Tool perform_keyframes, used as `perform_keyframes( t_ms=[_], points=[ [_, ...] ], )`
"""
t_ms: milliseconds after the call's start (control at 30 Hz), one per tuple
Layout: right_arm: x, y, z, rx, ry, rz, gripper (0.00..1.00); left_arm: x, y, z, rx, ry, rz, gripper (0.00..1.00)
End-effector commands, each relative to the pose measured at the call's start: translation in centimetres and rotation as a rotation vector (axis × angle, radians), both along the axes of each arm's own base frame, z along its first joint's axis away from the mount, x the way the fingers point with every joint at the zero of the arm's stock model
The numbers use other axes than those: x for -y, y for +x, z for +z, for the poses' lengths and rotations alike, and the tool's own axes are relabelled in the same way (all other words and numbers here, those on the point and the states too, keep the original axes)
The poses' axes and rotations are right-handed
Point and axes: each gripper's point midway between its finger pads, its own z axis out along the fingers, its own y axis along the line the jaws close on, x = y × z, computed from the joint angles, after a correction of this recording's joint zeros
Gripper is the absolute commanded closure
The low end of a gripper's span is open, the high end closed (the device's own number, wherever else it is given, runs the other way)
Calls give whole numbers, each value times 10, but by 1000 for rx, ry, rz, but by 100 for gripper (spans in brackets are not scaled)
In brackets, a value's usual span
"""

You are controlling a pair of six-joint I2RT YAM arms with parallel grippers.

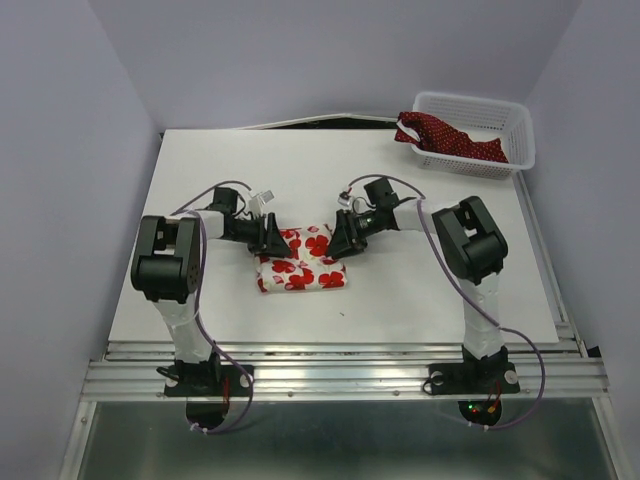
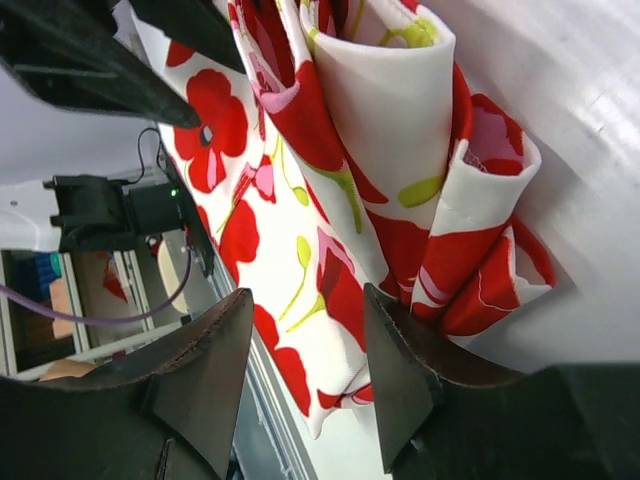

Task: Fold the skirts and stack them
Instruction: Fold the skirt

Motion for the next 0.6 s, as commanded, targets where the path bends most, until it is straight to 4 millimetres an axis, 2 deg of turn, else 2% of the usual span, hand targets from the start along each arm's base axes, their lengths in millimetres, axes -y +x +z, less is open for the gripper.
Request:
perform_keyframes(
  t_ms=[0,33,67,100,133,167,200,233,267,300,333,367,433,533,567],
  points=[
    [-8,20,22,80,21,-28,46,-12,28,34,248,127,-28,45],
    [-9,21,39,102,39,-32,44,-17,31,50,308,170,-19,44],
    [-10,22,49,113,47,-41,43,-20,27,58,317,197,-16,41],
    [-8,22,56,118,39,-62,40,-23,29,67,337,226,7,32],
    [-7,23,76,157,44,-78,37,-35,36,68,356,343,78,27],
    [-4,23,83,175,36,-97,36,-41,38,87,404,393,137,27],
    [0,29,87,210,0,-142,33,-44,36,94,403,427,182,25],
    [5,27,86,213,-28,-174,28,-55,36,96,423,512,233,20],
    [10,26,100,244,-36,-205,26,-49,30,115,465,519,276,17],
    [17,32,97,260,-83,-260,26,-49,27,119,476,536,314,7],
    [23,28,89,245,-116,-282,25,-54,23,119,460,564,376,1],
    [28,25,85,235,-144,-299,24,-50,15,126,469,550,384,1],
    [38,25,73,232,-210,-341,22,-54,13,129,440,549,443,1],
    [47,19,48,201,-278,-339,23,-65,11,123,380,576,486,2],
    [48,20,44,195,-295,-340,24,-75,15,118,349,573,518,2]
  ],
)
